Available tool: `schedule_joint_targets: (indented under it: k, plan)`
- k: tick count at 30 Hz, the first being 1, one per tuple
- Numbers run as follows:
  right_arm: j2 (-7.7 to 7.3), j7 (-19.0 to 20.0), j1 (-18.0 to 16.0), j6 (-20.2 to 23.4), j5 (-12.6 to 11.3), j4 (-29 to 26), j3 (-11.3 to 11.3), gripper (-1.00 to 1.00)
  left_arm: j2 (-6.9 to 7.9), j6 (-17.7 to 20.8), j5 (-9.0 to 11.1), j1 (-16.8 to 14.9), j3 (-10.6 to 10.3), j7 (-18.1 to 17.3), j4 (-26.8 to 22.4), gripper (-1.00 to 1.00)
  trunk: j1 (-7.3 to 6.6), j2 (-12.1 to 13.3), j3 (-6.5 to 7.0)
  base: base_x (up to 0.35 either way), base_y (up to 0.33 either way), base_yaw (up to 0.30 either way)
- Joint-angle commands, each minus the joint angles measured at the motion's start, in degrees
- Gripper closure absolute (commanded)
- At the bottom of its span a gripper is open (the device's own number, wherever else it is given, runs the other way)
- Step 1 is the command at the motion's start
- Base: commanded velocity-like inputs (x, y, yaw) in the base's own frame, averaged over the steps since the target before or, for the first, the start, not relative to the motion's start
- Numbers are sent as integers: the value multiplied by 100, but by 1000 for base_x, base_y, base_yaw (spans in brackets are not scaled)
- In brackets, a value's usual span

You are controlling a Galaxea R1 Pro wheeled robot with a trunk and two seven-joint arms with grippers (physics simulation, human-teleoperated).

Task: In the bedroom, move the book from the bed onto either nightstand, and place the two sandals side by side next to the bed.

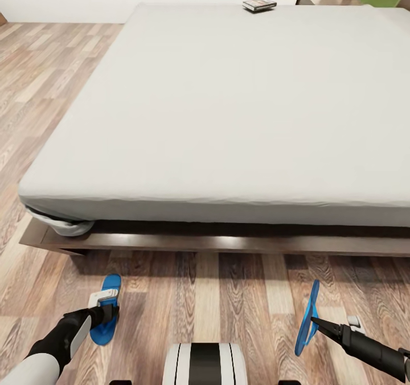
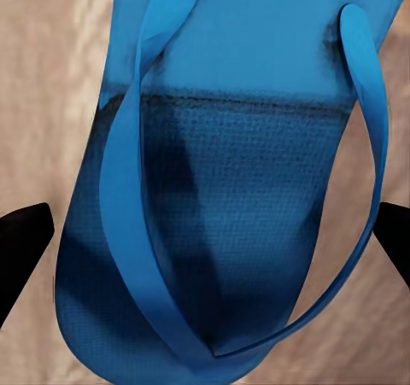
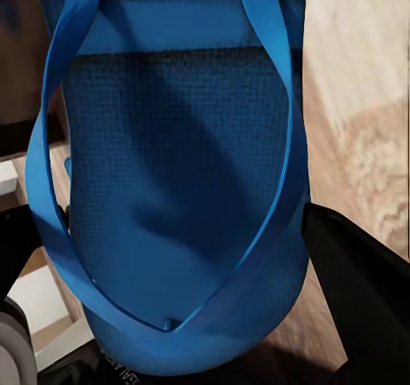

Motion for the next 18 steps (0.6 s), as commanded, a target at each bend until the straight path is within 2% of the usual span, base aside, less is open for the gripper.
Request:
schedule_joint_targets:
  k: [1,8,16,18]
  plan:
    - [0,13,-2,65,-18,0,-13,100,-3,40,27,-1,29,-26,-9,100,1,-3,-26,0,0,0]
    - [0,13,-4,65,-17,0,-13,100,-8,40,27,-1,20,-26,-6,100,19,-12,-181,0,0,0]
    - [0,13,-4,65,-17,0,-13,100,-8,33,27,-1,20,-26,-6,100,19,-12,-181,0,0,0]
    - [0,13,-3,65,-18,0,-13,100,-8,33,27,-1,20,-26,-6,100,24,-15,-225,0,0,0]
